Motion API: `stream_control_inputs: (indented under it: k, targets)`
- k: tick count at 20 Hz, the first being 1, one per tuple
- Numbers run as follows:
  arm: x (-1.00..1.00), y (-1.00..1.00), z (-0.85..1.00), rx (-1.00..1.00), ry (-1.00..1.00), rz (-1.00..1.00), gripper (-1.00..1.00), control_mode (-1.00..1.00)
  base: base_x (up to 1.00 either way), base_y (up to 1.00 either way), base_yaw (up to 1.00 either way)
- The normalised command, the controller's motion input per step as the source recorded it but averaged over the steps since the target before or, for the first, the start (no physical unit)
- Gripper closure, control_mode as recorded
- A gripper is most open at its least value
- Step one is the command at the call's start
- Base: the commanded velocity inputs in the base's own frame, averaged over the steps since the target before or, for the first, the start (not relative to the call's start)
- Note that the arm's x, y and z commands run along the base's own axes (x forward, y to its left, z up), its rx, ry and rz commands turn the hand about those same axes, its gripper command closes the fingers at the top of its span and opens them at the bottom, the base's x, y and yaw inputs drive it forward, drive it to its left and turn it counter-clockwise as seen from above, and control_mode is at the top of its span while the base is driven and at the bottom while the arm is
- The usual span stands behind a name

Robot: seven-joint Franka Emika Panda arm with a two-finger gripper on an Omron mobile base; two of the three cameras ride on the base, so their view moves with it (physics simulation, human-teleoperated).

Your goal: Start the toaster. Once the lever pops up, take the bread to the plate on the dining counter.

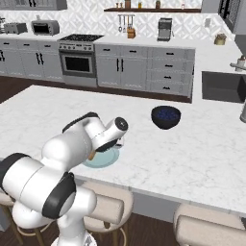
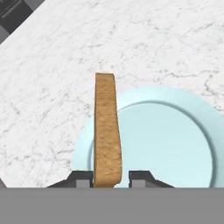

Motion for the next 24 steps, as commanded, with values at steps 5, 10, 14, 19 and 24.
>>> stream_control_inputs:
  k: [5, 10, 14, 19, 24]
  targets:
    - [0.00, 0.00, -0.01, 0.00, 0.00, 0.00, -1.00, -1.00, 0.00, 0.00, 0.00]
    - [0.00, 0.00, -0.01, 0.00, 0.00, 0.00, -1.00, -1.00, 0.00, 0.00, 0.00]
    - [0.00, -0.09, -0.01, 0.00, 0.00, 0.00, -1.00, -1.00, 0.00, 0.00, 0.00]
    - [0.00, -0.32, -0.13, -0.10, 0.00, -0.02, -1.00, -1.00, 0.00, 0.00, 0.00]
    - [0.02, -0.10, -0.07, -0.33, 0.07, -0.11, -1.00, -1.00, 0.00, 0.00, 0.00]
